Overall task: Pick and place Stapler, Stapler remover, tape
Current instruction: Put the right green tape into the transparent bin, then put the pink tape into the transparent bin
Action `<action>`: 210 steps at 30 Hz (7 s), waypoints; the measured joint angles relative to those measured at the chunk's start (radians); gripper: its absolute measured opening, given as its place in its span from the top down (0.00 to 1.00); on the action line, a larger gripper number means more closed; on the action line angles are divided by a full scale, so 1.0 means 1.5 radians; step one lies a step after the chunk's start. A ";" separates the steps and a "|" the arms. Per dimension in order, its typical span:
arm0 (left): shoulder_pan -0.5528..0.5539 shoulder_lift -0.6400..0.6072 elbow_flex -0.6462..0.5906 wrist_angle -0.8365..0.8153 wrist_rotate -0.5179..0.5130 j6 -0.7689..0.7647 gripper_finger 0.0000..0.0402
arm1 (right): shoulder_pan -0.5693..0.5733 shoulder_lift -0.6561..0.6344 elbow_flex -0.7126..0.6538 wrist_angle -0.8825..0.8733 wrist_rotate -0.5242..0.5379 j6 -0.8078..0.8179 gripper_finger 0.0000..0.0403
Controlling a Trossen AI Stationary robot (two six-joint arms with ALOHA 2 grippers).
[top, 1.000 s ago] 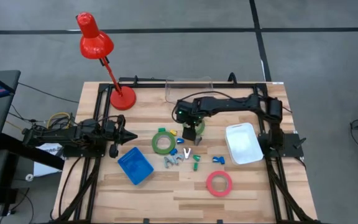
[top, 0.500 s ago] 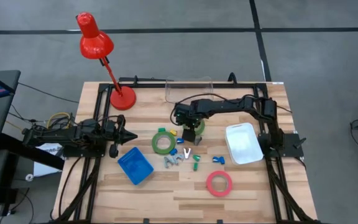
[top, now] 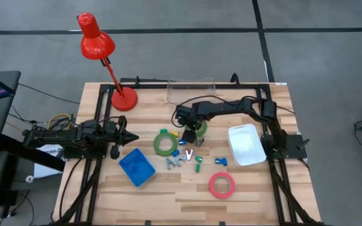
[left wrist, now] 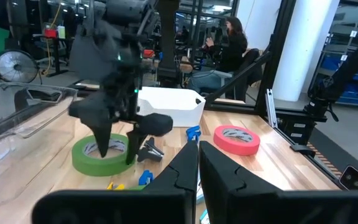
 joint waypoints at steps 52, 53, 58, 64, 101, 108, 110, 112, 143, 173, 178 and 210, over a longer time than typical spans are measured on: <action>0.000 0.004 0.000 0.019 0.000 0.000 0.98 | 0.008 0.004 0.002 -0.030 0.002 0.012 0.79; 0.000 0.004 0.000 0.020 0.000 0.000 0.98 | 0.009 0.002 0.002 -0.032 0.000 0.012 0.79; 0.000 0.004 0.000 0.020 0.000 0.000 0.98 | 0.012 -0.013 0.002 -0.029 -0.029 0.014 0.79; 0.000 0.004 0.000 0.024 0.000 0.000 0.98 | 0.014 -0.039 0.002 -0.022 -0.029 0.013 0.79; 0.000 0.004 0.000 0.034 0.000 0.000 0.98 | -0.004 -0.248 0.003 0.036 -0.062 -0.056 0.79; 0.000 0.004 0.000 0.035 0.000 0.000 0.98 | -0.096 -0.247 0.003 0.063 -0.060 -0.083 0.79; 0.000 0.004 0.000 0.035 0.000 0.000 0.98 | -0.123 -0.247 0.003 0.076 -0.060 -0.083 0.79; 0.000 0.004 0.000 0.035 0.000 0.000 0.98 | -0.148 -0.245 0.003 0.087 -0.060 -0.083 0.79; 0.000 0.012 0.001 0.039 0.000 0.000 0.98 | -0.223 -0.145 0.003 0.128 -0.056 -0.118 0.79; 0.000 0.012 0.001 0.040 0.000 0.000 0.98 | -0.226 -0.145 0.003 0.045 -0.025 -0.107 0.68; 0.000 0.012 0.001 0.042 0.000 0.000 0.98 | -0.226 -0.145 0.003 0.045 -0.022 -0.095 0.54; 0.000 0.012 0.000 0.053 0.000 0.000 0.98 | -0.047 -0.224 0.003 0.023 -0.030 -0.151 0.37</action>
